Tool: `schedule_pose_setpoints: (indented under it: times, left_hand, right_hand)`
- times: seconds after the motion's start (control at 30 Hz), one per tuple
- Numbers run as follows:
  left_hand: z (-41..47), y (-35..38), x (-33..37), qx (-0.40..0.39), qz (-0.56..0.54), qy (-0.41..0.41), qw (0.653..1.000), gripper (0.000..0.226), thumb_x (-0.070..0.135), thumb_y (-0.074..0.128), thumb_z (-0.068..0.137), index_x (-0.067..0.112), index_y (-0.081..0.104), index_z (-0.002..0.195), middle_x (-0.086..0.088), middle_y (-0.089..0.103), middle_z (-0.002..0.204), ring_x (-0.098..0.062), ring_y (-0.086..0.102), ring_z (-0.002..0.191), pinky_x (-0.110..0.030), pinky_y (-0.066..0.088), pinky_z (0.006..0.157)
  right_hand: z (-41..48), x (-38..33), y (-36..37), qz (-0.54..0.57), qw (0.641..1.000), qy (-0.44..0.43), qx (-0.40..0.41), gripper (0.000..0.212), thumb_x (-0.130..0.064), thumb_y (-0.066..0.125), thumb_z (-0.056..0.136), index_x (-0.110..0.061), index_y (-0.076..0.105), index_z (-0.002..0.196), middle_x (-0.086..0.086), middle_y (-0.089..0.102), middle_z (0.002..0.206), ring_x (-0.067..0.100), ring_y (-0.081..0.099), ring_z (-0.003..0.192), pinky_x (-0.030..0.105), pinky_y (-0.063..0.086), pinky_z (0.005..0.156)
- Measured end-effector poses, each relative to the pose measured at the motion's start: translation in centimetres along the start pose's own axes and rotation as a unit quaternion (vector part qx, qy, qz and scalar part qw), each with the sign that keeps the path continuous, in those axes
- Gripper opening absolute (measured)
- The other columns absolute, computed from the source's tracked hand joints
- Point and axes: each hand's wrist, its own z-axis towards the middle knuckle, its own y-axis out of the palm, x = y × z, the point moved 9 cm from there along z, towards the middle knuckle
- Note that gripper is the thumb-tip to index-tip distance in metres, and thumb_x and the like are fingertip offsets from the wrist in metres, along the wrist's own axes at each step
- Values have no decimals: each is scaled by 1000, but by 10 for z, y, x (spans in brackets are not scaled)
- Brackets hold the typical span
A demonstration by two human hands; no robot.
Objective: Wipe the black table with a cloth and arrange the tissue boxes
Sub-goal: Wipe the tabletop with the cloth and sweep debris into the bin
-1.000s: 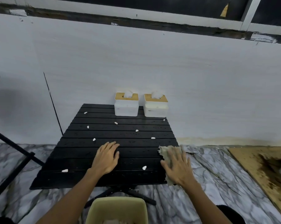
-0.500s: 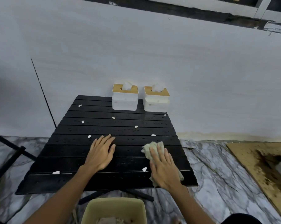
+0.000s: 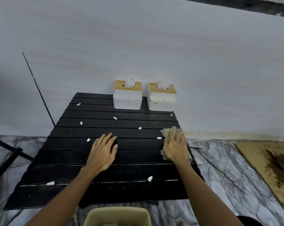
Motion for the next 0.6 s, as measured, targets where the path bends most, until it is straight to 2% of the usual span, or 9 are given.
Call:
schedule_pose_setpoints:
  times: [0.07, 0.17, 0.27, 0.37, 0.47, 0.53, 0.6]
  left_hand:
    - [2, 0, -1, 1, 0, 2, 1000, 69, 56, 14, 92, 21, 43, 144, -2, 37, 154, -23, 24, 146, -41, 18, 119]
    - [3, 1, -3, 3, -3, 5, 1000, 67, 55, 15, 93, 21, 44, 144, -1, 38, 154, -22, 24, 146, -40, 18, 118]
    - [7, 1, -2, 4, -8, 11, 1000, 66, 55, 17, 94, 21, 45, 143, -2, 39, 153, -22, 26, 145, -40, 20, 118]
    - [14, 1, -4, -1, -4, 14, 1000, 67, 55, 16, 94, 20, 44, 144, -2, 38, 154, -22, 25, 146, -39, 17, 118]
    - [26, 0, -9, 0, 4, 14, 1000, 67, 55, 16, 94, 19, 45, 143, -4, 39, 153, -23, 26, 145, -40, 19, 118]
    - [34, 1, -12, -2, 8, 9, 1000, 68, 55, 16, 94, 18, 44, 143, -4, 38, 153, -24, 25, 145, -41, 20, 118]
    - [40, 2, -13, -3, 12, 6, 1000, 68, 55, 15, 93, 19, 44, 144, -4, 38, 154, -24, 25, 146, -41, 20, 118]
  right_hand:
    - [6, -28, 4, 16, 998, -68, -2, 62, -41, 14, 105, -16, 3, 160, 19, 1, 167, 38, 5, 154, 52, 12, 125]
    - [-18, -60, 10, 23, 981, -190, -22, 58, -39, 16, 106, -19, 13, 160, 5, 8, 169, 25, 7, 156, 44, 15, 126]
    - [-47, -54, 7, 62, 973, -222, -10, 52, -32, 24, 109, -22, 21, 159, -2, 14, 168, 17, 9, 155, 37, 14, 127]
    - [-43, -14, 0, 55, 987, -134, 71, 55, -28, 24, 107, -15, 15, 160, 9, 16, 167, 26, 12, 155, 45, 18, 126]
    - [-6, 16, -2, 28, 997, 7, 69, 62, -36, 20, 105, -10, 6, 160, 19, 5, 167, 34, 3, 155, 48, 7, 127]
    - [25, 13, -2, 39, 997, 39, 50, 64, -40, 20, 104, -11, 5, 160, 20, 2, 167, 38, 0, 154, 49, 4, 126]
    - [57, -3, 1, 39, 999, 28, 25, 65, -41, 17, 104, -11, 4, 160, 19, 0, 168, 38, -2, 154, 50, 4, 126]
